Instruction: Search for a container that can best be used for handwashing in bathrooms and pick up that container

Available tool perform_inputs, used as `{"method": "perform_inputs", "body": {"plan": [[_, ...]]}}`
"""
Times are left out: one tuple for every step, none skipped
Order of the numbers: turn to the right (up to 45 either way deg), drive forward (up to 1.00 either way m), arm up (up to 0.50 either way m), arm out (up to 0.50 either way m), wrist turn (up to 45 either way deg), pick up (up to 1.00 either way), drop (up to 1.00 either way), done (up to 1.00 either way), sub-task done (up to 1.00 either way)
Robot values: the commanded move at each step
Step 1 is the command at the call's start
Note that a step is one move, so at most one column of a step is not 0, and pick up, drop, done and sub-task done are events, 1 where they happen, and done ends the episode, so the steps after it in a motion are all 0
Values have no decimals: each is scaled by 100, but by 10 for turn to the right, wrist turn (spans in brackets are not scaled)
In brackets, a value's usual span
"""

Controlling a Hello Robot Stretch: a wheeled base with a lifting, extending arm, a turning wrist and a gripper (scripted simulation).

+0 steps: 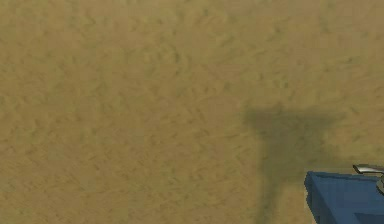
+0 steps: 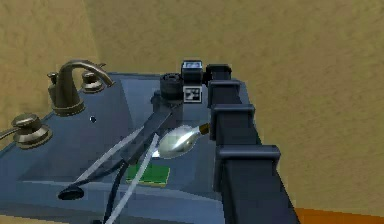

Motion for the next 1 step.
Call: {"method": "perform_inputs", "body": {"plan": [[0,0,0,0,450,0,0,0,0]]}}
